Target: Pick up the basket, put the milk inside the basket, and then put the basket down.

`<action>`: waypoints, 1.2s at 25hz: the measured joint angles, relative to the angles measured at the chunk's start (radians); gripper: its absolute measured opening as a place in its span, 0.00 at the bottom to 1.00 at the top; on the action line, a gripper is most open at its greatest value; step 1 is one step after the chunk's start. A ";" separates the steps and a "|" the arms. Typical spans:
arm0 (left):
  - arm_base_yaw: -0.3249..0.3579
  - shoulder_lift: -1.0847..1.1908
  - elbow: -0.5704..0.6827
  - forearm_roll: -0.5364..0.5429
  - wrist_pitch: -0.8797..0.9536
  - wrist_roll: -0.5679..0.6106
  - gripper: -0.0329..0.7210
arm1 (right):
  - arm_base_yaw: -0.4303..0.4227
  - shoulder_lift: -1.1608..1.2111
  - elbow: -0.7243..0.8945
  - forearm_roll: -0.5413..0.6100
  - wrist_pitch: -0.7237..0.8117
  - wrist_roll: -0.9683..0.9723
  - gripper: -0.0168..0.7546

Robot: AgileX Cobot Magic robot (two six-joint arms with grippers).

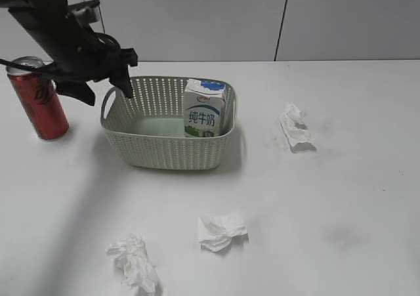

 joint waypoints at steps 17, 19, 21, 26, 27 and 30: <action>-0.001 -0.631 0.000 0.082 0.428 0.084 0.80 | 0.000 -0.175 0.099 0.079 0.014 0.036 0.79; -0.001 -0.704 0.011 0.101 0.433 0.087 0.80 | 0.000 -0.257 0.153 0.080 0.016 0.040 0.79; -0.001 -0.795 0.042 0.103 0.436 0.088 0.79 | 0.000 -0.343 0.216 0.080 0.020 0.044 0.79; -0.001 -1.035 0.205 0.116 0.442 0.106 0.79 | 0.000 -0.594 0.366 0.080 0.023 0.059 0.79; -0.001 -1.087 0.246 0.122 0.443 0.115 0.79 | 0.000 -0.635 0.398 0.080 0.023 0.065 0.79; -0.001 -1.237 0.405 0.135 0.447 0.131 0.79 | 0.000 -0.763 0.478 0.075 0.028 0.072 0.79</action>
